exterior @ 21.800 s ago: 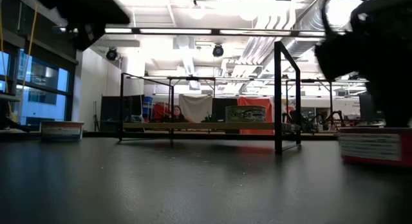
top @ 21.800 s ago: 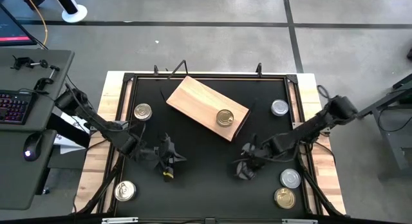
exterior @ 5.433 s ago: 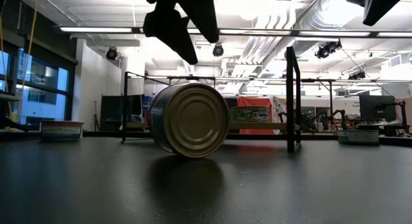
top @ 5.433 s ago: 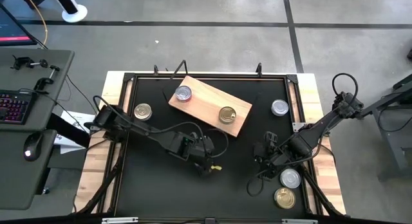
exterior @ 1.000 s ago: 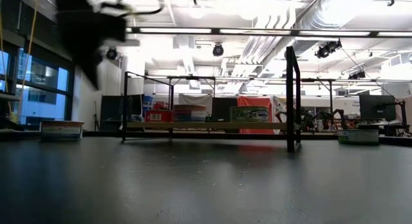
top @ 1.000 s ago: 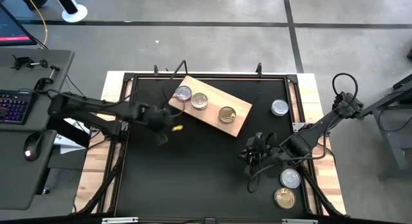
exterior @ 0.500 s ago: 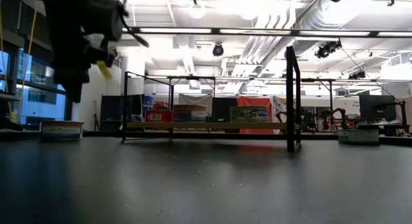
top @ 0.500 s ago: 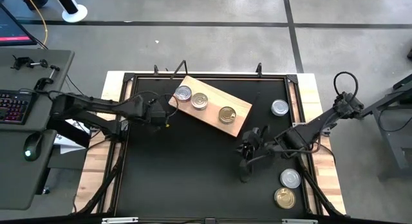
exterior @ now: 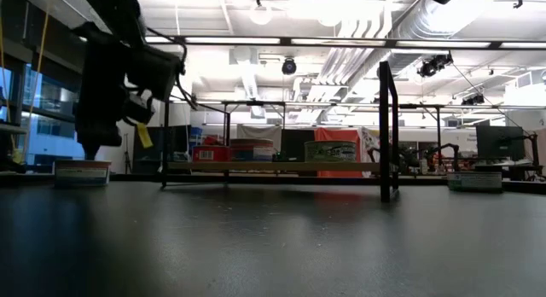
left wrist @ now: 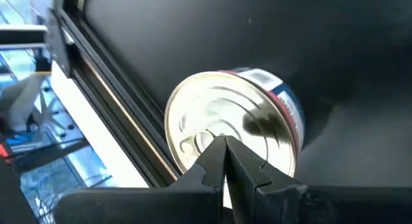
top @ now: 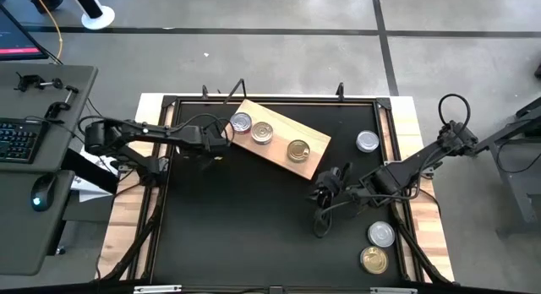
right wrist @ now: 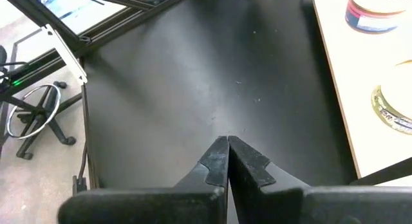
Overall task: Stack canned seafood by type on shelf
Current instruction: Stack the blue-pink tuna can on top of the blue-pink tuna can on the shelf
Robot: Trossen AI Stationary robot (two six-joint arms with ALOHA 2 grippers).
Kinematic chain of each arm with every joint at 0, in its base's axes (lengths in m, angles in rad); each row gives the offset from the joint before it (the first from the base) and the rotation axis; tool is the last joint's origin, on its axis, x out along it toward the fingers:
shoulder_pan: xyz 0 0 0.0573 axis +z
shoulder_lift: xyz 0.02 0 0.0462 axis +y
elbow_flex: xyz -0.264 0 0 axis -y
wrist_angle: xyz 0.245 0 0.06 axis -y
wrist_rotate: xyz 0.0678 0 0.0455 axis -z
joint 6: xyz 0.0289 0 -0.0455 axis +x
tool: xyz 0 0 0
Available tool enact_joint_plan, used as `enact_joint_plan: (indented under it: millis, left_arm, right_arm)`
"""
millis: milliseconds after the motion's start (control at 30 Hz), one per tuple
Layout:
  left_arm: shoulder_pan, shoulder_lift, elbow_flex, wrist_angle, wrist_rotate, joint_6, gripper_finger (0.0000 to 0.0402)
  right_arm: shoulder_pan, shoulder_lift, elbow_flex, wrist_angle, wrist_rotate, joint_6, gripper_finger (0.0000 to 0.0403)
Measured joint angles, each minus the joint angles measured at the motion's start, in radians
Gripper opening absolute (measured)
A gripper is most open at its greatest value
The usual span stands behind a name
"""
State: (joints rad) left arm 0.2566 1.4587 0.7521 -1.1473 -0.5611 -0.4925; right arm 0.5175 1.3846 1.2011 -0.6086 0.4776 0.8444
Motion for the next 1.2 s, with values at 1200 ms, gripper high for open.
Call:
enact_joint_plan:
  millis: [1200]
  left_arm:
    - [-0.679, 0.088, 0.064, 0.778, 0.231, -0.710, 0.0000]
  right_arm:
    - [0.000, 0.000, 0.000, 0.015, -0.045, -0.068, 0.0000]
